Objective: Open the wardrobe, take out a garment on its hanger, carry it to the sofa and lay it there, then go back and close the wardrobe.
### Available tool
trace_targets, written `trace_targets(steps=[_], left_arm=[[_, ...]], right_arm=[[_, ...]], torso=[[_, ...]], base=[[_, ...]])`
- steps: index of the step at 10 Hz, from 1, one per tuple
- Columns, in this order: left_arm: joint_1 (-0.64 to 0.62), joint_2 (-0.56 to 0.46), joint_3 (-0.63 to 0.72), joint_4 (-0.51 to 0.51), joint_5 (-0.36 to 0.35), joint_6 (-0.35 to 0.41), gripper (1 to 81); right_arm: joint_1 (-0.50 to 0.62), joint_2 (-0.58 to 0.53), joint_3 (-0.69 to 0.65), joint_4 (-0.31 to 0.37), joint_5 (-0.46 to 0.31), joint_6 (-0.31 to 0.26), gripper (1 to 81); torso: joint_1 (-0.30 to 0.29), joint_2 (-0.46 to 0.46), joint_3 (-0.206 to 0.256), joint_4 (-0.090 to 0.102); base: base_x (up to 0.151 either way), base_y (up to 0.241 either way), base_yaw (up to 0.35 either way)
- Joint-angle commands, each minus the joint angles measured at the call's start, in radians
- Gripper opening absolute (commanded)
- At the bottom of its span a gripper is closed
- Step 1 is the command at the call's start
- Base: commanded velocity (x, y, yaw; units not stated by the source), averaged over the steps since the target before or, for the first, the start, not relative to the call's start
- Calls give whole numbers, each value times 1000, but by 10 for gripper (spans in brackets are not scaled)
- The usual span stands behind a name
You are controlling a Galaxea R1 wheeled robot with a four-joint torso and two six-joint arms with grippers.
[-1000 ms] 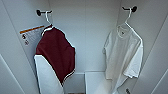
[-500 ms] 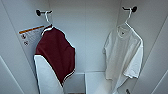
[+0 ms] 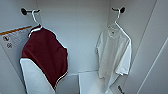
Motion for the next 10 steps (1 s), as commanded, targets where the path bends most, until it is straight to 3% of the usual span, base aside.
trace_targets(steps=[1, 2, 3, 5, 6, 7, 9, 10], left_arm=[[-44, 0, -22, -17, 64, 10, 811], [-52, -1, -25, -31, 62, 60, 811], [-52, -3, -30, -135, 56, 193, 811], [-55, -7, -18, -517, 0, 650, 811], [-55, -3, 0, -607, -5, 779, 811], [-58, 13, 4, -658, -5, 837, 811], [-59, 14, -5, -684, -5, 834, 811], [-74, 11, -7, -684, -7, 834, 811]], right_arm=[[29, 8, 6, -9, -55, -5, 811], [28, 8, 5, -9, -55, -5, 811], [26, 8, 5, -9, -55, -5, 811], [25, 6, 5, -9, -55, -3, 811], [25, 6, 5, -8, -55, -3, 811], [26, 6, 5, -8, -55, -3, 811], [28, 8, 8, -6, -55, -2, 811], [29, 9, 9, -6, -55, -2, 811]], torso=[[0, 0, 0, -47], [0, 0, 0, -22], [0, 0, 0, -35], [0, 0, 0, -37], [0, 0, 0, -37], [0, 0, 0, -37], [0, 0, 0, -128], [0, 0, 0, -142]], base=[[0, 0, 0], [0, 0, 0], [0, 0, 0], [0, 0, 0], [0, 0, 0], [0, 0, 0], [0, 0, 0], [0, 0, 0]])
